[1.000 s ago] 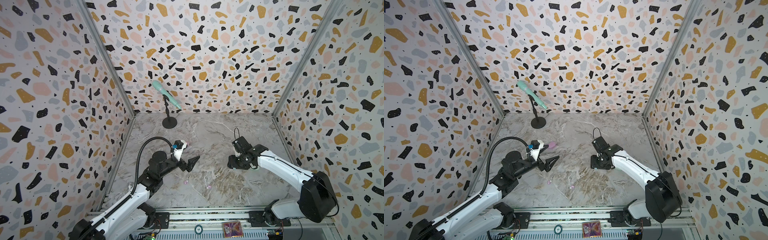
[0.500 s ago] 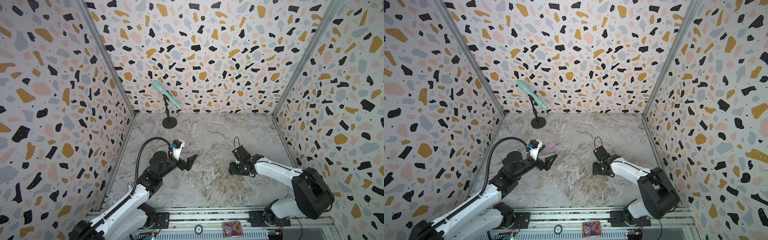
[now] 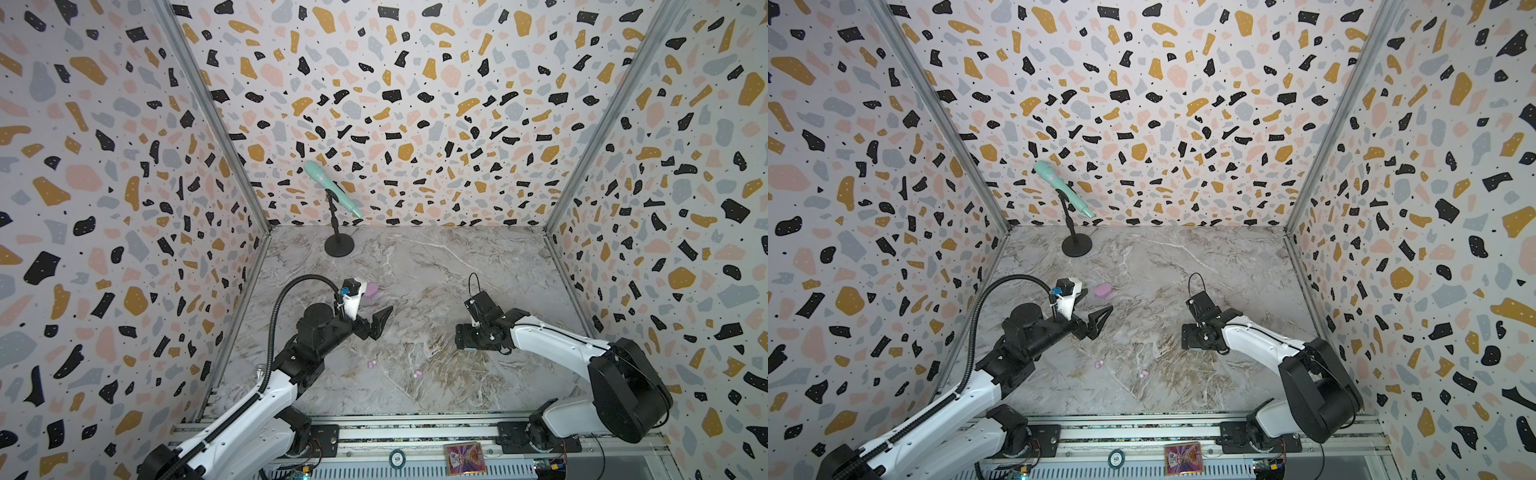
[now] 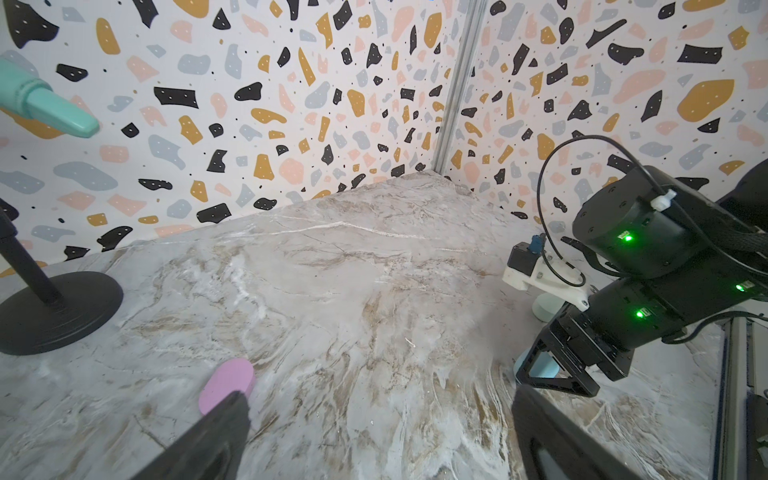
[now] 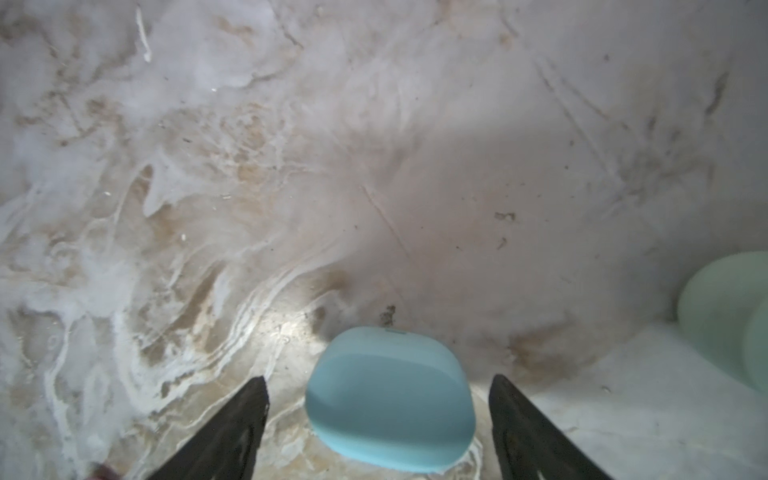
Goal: Insert wireless bluetooth earbuds into charging case
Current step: Place the charging case at the center of the table, then pick up the charging case from the center of the table.
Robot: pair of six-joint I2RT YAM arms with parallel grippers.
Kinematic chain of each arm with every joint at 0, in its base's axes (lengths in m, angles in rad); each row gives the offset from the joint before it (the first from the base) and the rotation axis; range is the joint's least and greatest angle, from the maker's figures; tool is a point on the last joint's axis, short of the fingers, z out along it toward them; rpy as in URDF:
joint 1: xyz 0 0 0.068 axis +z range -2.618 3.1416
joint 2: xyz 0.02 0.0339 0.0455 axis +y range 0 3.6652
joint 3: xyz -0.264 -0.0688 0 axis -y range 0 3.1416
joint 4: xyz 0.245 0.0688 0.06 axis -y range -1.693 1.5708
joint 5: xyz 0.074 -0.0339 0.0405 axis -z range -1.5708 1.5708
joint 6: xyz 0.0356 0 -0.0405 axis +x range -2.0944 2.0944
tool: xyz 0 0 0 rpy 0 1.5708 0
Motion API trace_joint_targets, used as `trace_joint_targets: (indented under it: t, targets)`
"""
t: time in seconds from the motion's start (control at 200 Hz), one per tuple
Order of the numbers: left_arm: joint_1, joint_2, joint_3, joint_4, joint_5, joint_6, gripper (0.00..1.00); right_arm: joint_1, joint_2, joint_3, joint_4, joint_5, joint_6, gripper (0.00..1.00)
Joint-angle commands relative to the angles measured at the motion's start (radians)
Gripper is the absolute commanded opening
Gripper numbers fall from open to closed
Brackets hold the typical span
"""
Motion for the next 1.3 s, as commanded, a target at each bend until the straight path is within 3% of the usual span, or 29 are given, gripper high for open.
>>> trace_joint_targets:
  t: [0.0,0.26,0.591,1.031,1.297]
  targets:
    - [0.003,-0.022,-0.001,0.005,-0.085,-0.027,1.0,0.053,-0.014,0.105,-0.056,0.014,0.008,0.86]
    - [0.059,-0.031,-0.003,-0.042,-0.199,-0.129,1.0,0.161,0.144,0.353,-0.072,-0.013,-0.033,0.91]
    - [0.116,-0.084,-0.042,-0.083,-0.245,-0.23,1.0,0.208,0.488,0.728,0.005,-0.085,-0.252,0.92]
    - [0.116,-0.161,-0.067,-0.15,-0.276,-0.242,1.0,0.216,0.867,1.207,-0.041,-0.106,-0.396,0.93]
    - [0.121,-0.179,-0.068,-0.164,-0.274,-0.232,1.0,0.225,1.002,1.365,-0.07,-0.107,-0.415,0.93]
